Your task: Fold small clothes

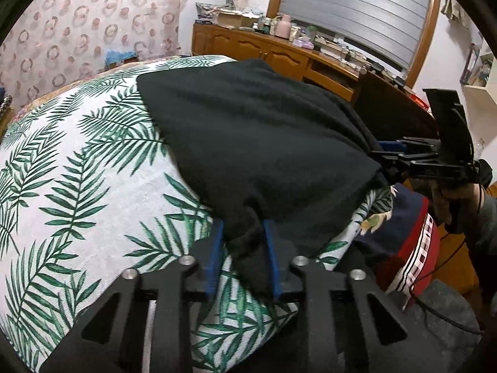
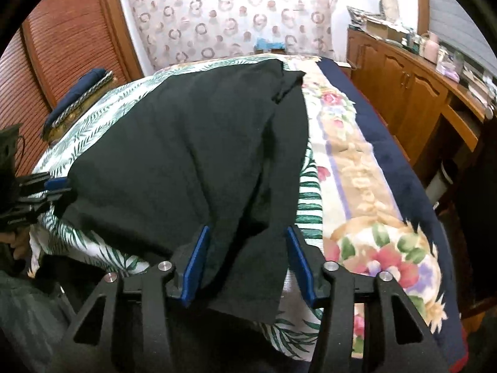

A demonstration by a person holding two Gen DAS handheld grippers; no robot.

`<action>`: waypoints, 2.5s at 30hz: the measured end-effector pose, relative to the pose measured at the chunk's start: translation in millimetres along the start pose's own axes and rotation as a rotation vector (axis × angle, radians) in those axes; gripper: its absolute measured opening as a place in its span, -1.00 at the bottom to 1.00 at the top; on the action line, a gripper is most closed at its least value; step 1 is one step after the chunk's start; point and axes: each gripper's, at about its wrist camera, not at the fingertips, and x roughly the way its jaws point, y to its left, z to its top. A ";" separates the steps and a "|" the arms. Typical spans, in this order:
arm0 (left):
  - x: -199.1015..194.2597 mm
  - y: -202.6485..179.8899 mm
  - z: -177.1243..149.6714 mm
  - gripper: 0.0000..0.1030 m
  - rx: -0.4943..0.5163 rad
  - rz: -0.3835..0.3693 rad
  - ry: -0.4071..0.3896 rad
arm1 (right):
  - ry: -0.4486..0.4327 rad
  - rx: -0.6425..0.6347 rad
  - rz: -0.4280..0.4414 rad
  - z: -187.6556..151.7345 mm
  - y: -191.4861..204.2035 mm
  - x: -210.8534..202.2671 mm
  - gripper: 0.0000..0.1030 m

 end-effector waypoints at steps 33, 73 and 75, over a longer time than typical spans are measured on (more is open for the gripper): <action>35.9 107.6 182.2 -0.89 -0.110 0.102 -0.170 | -0.264 -0.047 0.068 178.8 -41.5 49.7 -0.93; 119.2 164.9 204.3 0.37 -0.121 0.162 -0.020 | -0.159 -0.027 0.056 231.9 -59.5 110.2 -0.86; 120.3 173.5 204.8 0.37 -0.148 0.185 -0.018 | -0.169 -0.007 0.028 233.7 -58.0 107.0 -0.86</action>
